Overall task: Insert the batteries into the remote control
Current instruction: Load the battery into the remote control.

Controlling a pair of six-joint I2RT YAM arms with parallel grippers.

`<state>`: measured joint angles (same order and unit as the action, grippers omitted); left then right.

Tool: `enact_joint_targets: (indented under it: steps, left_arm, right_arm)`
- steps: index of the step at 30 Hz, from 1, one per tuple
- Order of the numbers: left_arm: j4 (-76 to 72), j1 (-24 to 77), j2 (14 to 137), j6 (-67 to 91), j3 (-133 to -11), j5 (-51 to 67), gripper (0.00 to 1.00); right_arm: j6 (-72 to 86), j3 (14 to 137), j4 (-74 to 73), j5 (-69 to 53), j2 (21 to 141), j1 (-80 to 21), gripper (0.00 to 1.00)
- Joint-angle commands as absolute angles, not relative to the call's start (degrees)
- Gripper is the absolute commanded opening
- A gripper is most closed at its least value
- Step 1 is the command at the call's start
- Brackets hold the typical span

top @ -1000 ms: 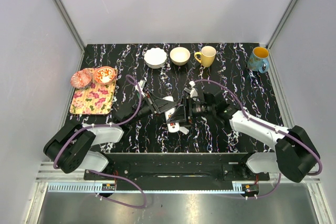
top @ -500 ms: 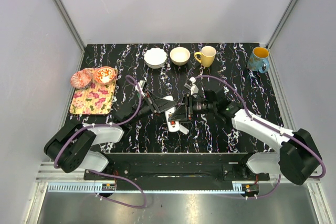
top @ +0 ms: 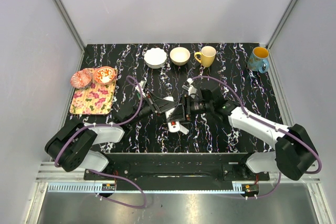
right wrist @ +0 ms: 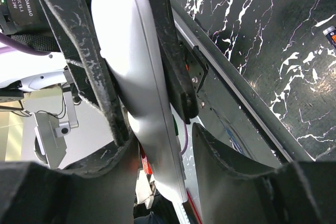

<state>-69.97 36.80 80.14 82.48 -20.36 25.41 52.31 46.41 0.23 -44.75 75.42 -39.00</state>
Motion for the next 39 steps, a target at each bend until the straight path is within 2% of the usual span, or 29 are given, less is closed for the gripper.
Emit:
enact_joint_targets:
  steps: [1, 3, 9, 10, 11, 12, 17, 18, 20, 21, 24, 33, 39]
  left_arm:
    - [-80.42, 37.53, 79.8, 83.58, -22.5, 25.58, 0.0]
    - [-80.86, 37.62, 79.81, 83.67, -22.41, 25.58, 0.0]
    - [-81.47, 37.62, 79.81, 83.85, -22.32, 25.31, 0.0]
    - [-81.56, 37.7, 79.89, 83.85, -22.24, 25.31, 0.0]
    - [-81.65, 37.79, 79.89, 83.85, -22.24, 25.14, 0.0]
    - [-81.65, 37.88, 79.98, 83.85, -22.24, 25.14, 0.0]
    - [-81.83, 38.06, 80.86, 83.67, -21.97, 24.96, 0.0]
    - [-81.48, 37.97, 80.86, 83.41, -21.71, 24.61, 0.0]
    - [-80.69, 37.97, 80.86, 82.97, -21.36, 24.26, 0.0]
    - [-80.42, 37.97, 80.95, 82.79, -20.84, 23.65, 0.0]
    - [-79.9, 37.79, 81.12, 82.62, -20.31, 23.12, 0.0]
    - [-76.3, 37.27, 80.69, 81.92, -19.25, 21.8, 0.0]
    - [-73.74, 36.74, 80.33, 80.95, -19.16, 21.62, 0.0]
  right_arm:
    - [52.73, 46.76, -0.62, -43.24, 76.73, -39.29, 0.49]
    - [52.91, 46.76, 1.21, -43.15, 76.73, -39.2, 0.48]
    - [55.1, 45.35, 4.56, -43.95, 78.04, -39.29, 0.3]
    - [55.46, 44.83, 5.7, -44.21, 78.13, -39.29, 0.25]
    - [55.72, 44.74, 6.06, -44.21, 78.22, -39.37, 0.15]
    - [55.9, 44.74, 6.15, -44.12, 78.57, -39.46, 0.0]
    - [56.07, 45.09, 5.89, -43.77, 78.57, -39.81, 0.0]
    - [56.16, 45.09, 5.8, -43.51, 78.31, -39.81, 0.01]
    - [55.9, 45.44, 4.75, -43.33, 77.96, -39.73, 0.26]
    - [55.29, 45.7, 3.96, -42.9, 77.35, -39.73, 0.42]
    - [54.15, 46.49, 1.06, -41.22, 76.03, -39.73, 0.56]
    - [51.51, 48.16, -4.74, -39.03, 74.27, -39.46, 0.63]
    - [48.61, 51.68, -10.1, -37.88, 72.51, -39.38, 0.73]
